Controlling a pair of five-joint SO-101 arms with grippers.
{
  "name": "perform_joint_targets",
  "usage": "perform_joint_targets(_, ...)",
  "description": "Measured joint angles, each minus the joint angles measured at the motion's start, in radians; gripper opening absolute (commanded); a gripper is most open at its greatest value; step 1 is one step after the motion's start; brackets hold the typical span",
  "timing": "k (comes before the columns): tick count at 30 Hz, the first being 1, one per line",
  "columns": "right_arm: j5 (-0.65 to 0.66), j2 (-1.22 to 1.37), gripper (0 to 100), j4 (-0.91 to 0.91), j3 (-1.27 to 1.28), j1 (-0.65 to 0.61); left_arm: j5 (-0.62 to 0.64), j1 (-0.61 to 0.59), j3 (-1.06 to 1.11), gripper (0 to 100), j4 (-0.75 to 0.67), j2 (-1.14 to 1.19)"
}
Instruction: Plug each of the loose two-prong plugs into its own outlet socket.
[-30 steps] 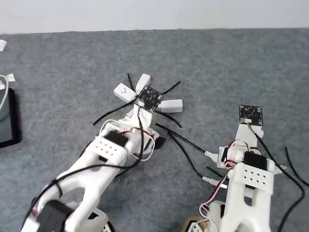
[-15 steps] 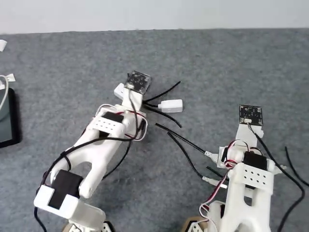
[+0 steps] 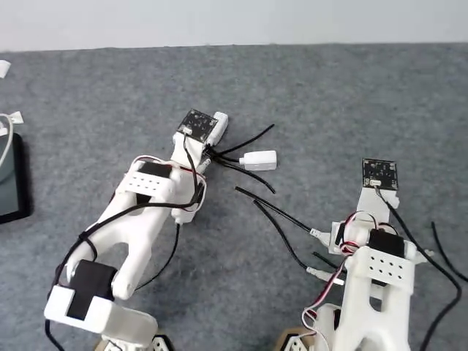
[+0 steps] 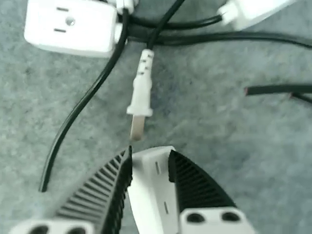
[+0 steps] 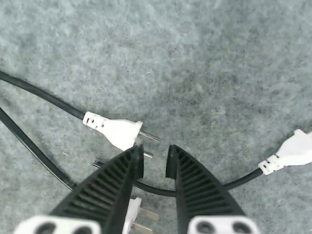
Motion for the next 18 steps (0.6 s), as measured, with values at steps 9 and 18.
perform_joint_targets(9, 0.0, 0.0, 10.4, 0.0, 0.0, 0.0, -0.216, -0.146, 0.02, 2, 0.135, 0.026)
perform_joint_targets(18, 0.0, 0.0, 10.4, -0.002, 0.018, -0.043, -0.296, -0.186, 0.028, 2, 0.132, 0.025)
